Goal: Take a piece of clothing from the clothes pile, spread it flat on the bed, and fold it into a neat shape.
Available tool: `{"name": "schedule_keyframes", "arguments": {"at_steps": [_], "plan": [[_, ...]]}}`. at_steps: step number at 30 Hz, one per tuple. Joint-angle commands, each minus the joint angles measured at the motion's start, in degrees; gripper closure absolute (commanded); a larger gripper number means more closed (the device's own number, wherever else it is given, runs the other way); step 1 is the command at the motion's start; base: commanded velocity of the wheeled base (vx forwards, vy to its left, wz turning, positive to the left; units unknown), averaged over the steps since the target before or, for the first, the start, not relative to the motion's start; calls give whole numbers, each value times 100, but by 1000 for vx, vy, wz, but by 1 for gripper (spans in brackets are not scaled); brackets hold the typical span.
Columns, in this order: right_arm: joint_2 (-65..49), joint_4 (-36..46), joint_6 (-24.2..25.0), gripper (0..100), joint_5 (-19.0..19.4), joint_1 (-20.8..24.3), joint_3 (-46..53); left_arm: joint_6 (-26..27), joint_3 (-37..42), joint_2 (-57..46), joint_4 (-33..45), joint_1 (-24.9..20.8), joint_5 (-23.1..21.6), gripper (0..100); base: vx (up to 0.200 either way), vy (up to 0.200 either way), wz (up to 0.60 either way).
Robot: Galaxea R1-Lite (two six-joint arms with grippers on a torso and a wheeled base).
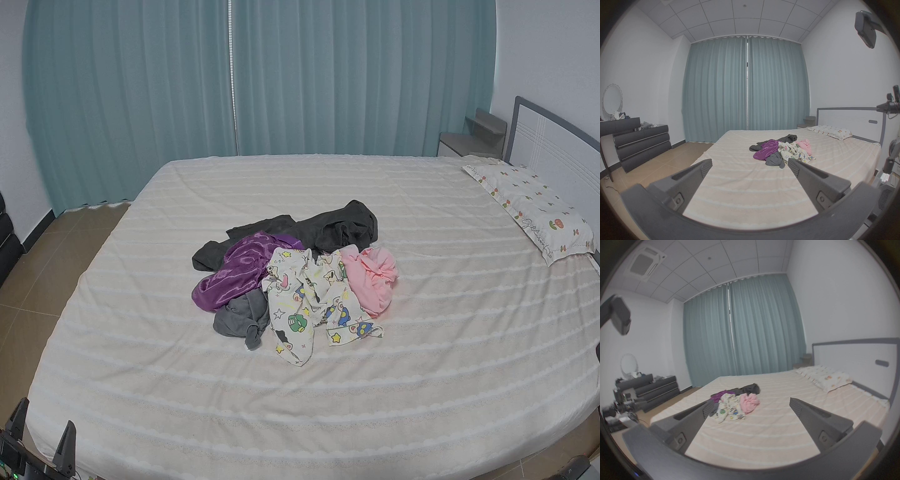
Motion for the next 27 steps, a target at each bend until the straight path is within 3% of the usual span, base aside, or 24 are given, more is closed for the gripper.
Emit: {"name": "schedule_keyframes", "arguments": {"at_steps": [1, 9, 18, 27], "plan": [[4621, -1195, 1401, 0, 935, 1177, -983, -1, 101, -93, 0, 1, 1, 0, 0, 0, 0], [7293, -2223, 2332, 0, 820, 1459, -1827, -1, 101, -93, 0, 10, 1, 0, 0, 0, 0], [9350, -2874, 3035, 0, -15, 1854, -3013, -1, 101, -93, 0, 1, 1, 0, 0, 0, 0], [10537, -2874, 3079, 0, -401, 1933, -3927, -1, 101, -93, 0, 1, 1, 0, 0, 0, 0]]}}
